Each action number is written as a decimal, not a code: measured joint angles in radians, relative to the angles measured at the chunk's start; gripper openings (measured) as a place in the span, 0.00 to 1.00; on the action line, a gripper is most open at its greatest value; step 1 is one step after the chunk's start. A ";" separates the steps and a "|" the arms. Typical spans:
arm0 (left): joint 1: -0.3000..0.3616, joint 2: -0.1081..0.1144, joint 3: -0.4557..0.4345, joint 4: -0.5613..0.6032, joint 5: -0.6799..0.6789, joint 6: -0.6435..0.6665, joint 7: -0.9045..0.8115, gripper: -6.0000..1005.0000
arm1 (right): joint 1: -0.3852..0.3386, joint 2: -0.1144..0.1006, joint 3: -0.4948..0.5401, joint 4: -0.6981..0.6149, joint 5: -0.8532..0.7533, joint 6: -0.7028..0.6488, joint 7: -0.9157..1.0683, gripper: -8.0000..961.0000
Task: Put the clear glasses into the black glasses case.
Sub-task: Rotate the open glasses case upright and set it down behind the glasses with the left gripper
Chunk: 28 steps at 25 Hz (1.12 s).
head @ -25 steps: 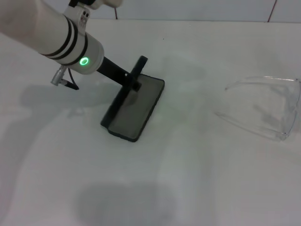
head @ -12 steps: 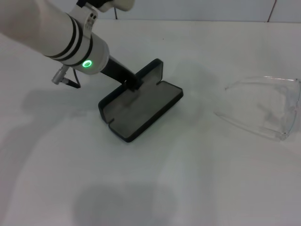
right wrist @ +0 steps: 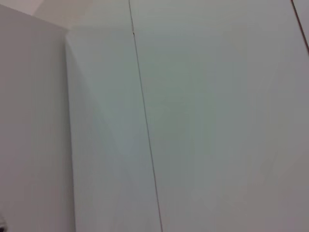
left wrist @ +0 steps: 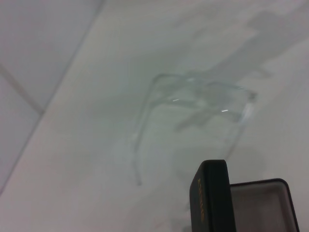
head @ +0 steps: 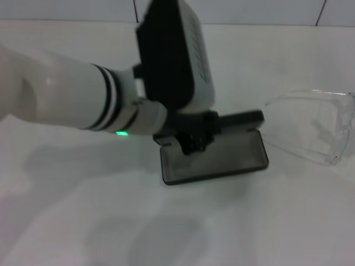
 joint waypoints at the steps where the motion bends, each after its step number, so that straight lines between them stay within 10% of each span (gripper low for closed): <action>1: -0.003 0.000 0.012 -0.005 -0.006 -0.001 0.015 0.21 | 0.001 0.001 0.000 0.000 0.000 -0.001 0.000 0.76; 28: -0.038 -0.002 0.131 -0.107 -0.011 -0.105 0.187 0.22 | -0.028 0.004 0.001 0.019 0.012 -0.040 0.000 0.74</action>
